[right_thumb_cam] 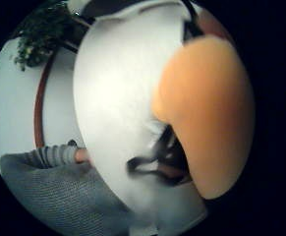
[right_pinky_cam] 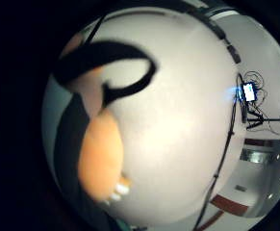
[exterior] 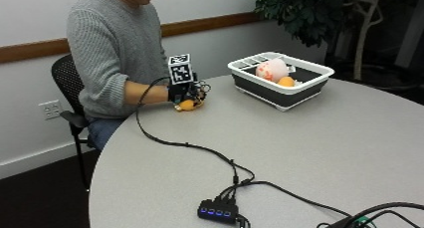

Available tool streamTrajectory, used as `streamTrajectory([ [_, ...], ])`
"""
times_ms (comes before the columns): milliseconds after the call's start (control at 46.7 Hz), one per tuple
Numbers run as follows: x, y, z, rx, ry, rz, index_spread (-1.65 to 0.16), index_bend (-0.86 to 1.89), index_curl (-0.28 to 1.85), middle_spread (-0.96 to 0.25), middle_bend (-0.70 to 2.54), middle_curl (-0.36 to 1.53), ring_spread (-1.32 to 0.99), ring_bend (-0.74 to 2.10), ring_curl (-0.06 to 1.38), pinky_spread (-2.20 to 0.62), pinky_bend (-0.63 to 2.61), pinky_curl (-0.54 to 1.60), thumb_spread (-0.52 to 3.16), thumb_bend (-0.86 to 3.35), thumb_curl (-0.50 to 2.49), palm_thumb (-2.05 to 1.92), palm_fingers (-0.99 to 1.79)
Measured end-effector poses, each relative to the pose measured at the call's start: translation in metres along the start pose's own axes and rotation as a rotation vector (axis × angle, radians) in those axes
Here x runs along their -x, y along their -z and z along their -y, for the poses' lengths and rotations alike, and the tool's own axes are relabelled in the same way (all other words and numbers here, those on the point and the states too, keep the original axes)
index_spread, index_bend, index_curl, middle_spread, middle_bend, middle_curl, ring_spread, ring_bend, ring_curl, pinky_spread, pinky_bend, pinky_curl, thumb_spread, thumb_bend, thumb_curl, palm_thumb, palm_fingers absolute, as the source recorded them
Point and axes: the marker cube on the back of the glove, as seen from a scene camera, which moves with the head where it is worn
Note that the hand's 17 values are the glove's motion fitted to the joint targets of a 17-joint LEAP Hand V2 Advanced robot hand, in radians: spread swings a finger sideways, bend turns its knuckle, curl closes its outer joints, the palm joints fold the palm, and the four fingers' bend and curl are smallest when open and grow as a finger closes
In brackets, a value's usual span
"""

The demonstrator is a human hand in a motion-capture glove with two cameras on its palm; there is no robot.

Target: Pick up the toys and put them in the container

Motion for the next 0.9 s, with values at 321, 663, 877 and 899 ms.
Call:
streamTrajectory([
  [321,0.001,0.037,0.023,0.009,0.113,0.028,-0.42,0.36,0.46,-0.23,0.69,0.41,-0.46,0.87,0.57,-0.34,1.04,0.43,1.03,0.18,0.62,0.55,0.94],
  [663,-0.012,0.229,0.166,-0.22,0.124,0.091,-0.44,0.48,0.64,-0.24,0.8,0.54,-0.56,0.94,0.66,-0.39,1.09,0.47,0.77,0.13,0.78,0.56,0.83],
  [877,0.014,0.206,0.289,-0.157,-0.112,-0.045,-0.45,0.49,0.73,-0.23,0.8,0.6,-0.58,0.96,0.7,-0.39,1.13,0.49,0.69,0.1,0.85,0.56,0.73],
  [899,0.011,0.202,0.303,-0.131,-0.142,-0.055,-0.45,0.46,0.73,-0.24,0.77,0.59,-0.57,0.94,0.69,-0.38,1.15,0.5,0.69,0.1,0.86,0.55,0.64],
])
